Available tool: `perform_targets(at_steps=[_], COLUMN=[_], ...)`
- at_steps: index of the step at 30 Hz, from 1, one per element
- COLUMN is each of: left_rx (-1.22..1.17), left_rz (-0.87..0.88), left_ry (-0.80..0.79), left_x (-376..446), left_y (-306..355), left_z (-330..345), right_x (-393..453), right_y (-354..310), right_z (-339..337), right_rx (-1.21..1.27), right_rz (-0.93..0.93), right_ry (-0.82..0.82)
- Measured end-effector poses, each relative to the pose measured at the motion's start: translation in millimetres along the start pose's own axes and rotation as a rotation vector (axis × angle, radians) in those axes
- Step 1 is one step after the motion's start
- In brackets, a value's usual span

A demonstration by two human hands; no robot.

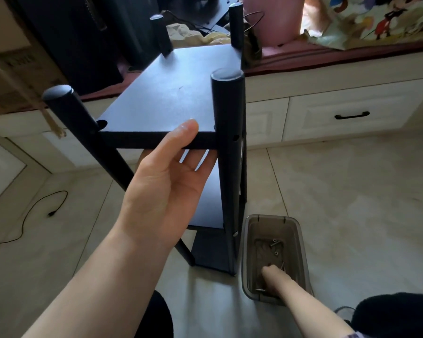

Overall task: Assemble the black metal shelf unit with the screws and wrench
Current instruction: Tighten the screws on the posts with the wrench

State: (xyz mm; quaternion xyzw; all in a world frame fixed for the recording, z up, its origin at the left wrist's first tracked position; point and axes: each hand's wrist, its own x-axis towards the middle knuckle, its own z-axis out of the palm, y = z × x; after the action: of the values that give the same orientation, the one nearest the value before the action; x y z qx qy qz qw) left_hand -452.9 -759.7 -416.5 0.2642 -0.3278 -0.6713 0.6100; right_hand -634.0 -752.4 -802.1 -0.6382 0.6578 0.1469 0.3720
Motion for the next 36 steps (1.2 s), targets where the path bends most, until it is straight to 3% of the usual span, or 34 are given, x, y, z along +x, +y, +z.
perform_targets(at_steps=[12,17,23,31,36], left_rx=[-0.045,-0.065,-0.075,-0.083,-0.090], left_rz=[-0.014,-0.023,-0.050,-0.046,-0.040], left_ry=[-0.028,-0.032,-0.001,-0.013,-0.038], left_x=[0,1,0,1,1], left_y=[1,5,7,10,11], left_z=[-2,2,7,8,10], right_x=[-12,-19,-65,-154,-215], right_y=[5,0,-38,-80,-75], right_z=[-19,-54,-141,-226,-252], right_rx=[-0.054,-0.267,-0.059,-0.077,0.253], right_rz=[-0.003,-0.077,-0.077,-0.373,-0.505], right_ry=[-0.022,0.062,0.119,0.247,0.284])
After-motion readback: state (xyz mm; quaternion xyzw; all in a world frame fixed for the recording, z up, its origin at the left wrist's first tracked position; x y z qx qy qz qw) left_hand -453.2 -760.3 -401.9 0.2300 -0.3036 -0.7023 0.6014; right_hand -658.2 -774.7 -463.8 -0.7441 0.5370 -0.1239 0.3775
